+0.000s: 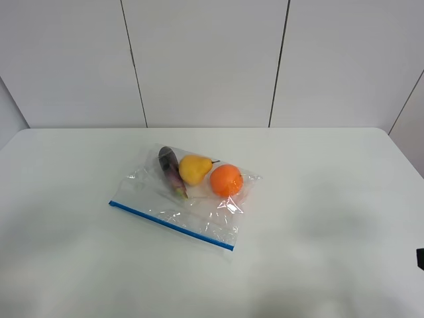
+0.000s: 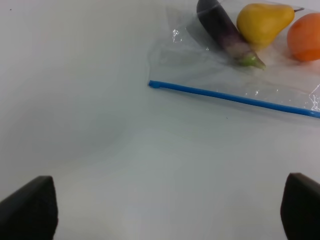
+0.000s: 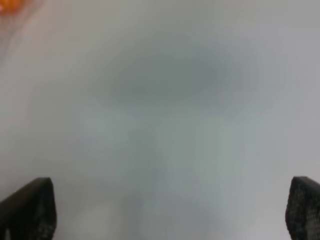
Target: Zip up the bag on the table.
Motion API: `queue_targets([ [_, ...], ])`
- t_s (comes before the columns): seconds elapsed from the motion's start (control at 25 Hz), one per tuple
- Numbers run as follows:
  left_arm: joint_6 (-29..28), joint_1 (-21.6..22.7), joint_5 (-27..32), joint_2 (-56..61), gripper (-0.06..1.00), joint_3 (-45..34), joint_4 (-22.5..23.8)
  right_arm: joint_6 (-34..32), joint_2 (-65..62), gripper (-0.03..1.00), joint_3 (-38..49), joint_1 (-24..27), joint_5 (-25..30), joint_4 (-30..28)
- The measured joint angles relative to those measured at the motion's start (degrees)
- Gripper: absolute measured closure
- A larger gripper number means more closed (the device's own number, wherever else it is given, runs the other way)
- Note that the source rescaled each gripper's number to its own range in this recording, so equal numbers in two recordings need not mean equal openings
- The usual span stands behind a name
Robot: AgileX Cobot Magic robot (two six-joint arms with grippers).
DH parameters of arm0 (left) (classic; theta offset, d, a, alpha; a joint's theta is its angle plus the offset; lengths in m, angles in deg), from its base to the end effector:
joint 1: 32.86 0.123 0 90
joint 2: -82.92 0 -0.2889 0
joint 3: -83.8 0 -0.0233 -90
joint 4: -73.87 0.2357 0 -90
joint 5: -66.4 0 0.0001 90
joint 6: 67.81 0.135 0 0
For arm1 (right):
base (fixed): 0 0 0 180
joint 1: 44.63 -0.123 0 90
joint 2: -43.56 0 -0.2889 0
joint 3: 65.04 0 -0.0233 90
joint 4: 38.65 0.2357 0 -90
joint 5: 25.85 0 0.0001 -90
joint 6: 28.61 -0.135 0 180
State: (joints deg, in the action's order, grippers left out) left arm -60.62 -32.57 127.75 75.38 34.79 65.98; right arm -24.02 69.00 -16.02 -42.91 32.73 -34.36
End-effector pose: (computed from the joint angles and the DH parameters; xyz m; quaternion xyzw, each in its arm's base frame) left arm 0.0161 -0.0162 0.2479 0.0543 0.8530 -0.0350 0.5180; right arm 0.0587 0.0069 0.2408 -0.0178 0.9164 0.0151 0.3996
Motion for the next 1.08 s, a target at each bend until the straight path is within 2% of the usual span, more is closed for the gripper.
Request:
queue_targets([
  [0.16, 0.0, 0.0, 0.0, 0.0, -0.06, 0.0, 0.0, -0.37, -4.94, -0.02, 0.0, -2.1, 0.0, -0.41],
  [0.48, 0.0, 0.0, 0.0, 0.0, -0.06, 0.0, 0.0, -0.94, -17.63, -0.02, 0.25, -2.23, 0.0, -0.83],
  [1.08, 0.0, 0.0, 0.0, 0.0, -0.06, 0.0, 0.0, -1.06, -18.1, -0.02, 0.25, -2.42, 0.06, -0.83],
])
